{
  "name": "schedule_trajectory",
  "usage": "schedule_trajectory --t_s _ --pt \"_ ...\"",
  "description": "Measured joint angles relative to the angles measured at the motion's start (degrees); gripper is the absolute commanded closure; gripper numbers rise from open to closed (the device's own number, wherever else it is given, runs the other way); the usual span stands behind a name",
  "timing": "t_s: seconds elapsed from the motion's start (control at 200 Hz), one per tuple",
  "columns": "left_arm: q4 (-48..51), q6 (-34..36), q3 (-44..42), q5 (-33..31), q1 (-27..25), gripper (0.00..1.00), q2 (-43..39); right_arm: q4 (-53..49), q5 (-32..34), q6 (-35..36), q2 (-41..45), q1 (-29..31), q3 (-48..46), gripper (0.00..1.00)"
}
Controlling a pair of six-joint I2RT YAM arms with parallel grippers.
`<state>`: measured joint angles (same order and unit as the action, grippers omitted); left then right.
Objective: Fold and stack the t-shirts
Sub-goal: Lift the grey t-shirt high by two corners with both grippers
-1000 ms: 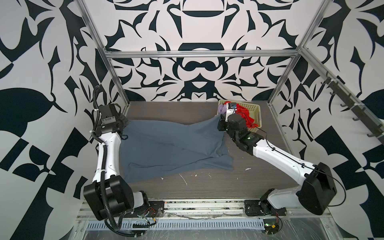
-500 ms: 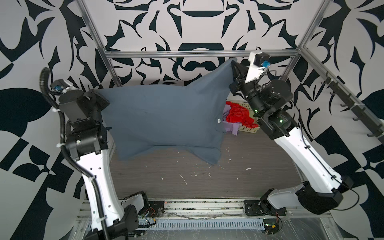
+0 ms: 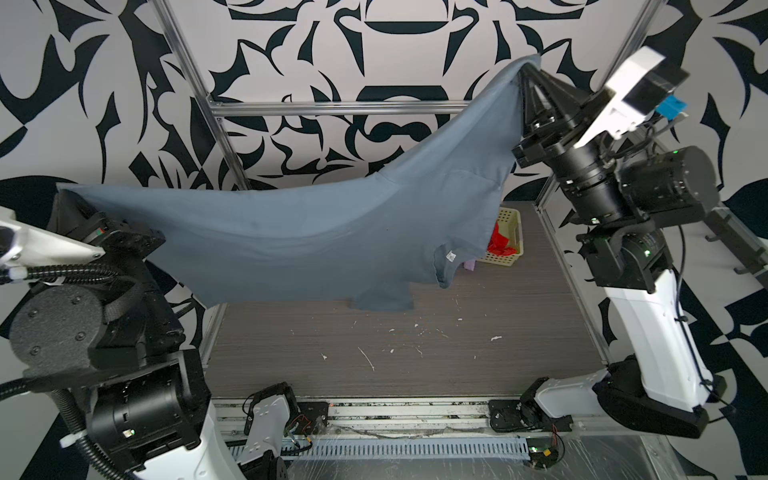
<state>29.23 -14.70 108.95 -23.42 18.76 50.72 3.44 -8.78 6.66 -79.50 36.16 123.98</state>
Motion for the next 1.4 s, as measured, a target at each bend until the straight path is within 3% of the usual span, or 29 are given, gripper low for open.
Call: schedule_trajectory --t_s 0.37,0.55,0.715,1.125,1.4 --pt "-5.4 3.0 -1.9 -2.4 0.0 1.0 4.7 0.7 -2.5 2.6 -17.3 0.0 22.6 1.0" --pt "-5.6 3.0 -2.7 -2.3 0.0 1.0 6.0 -2.5 -2.9 2.8 -23.3 0.0 26.2 1.0" --pt "-5.4 3.0 -2.7 -2.3 0.0 1.0 3.9 -4.2 -4.0 2.3 -21.5 0.4 25.2 1.0" --pt "-3.7 1.2 -1.6 -1.8 0.0 1.0 -1.7 -3.0 -6.2 -1.2 -6.9 0.9 19.6 1.0" --pt "-4.2 1.2 -2.9 -2.3 0.0 1.0 -1.9 -2.3 -6.2 -0.4 -8.0 0.9 19.0 1.0"
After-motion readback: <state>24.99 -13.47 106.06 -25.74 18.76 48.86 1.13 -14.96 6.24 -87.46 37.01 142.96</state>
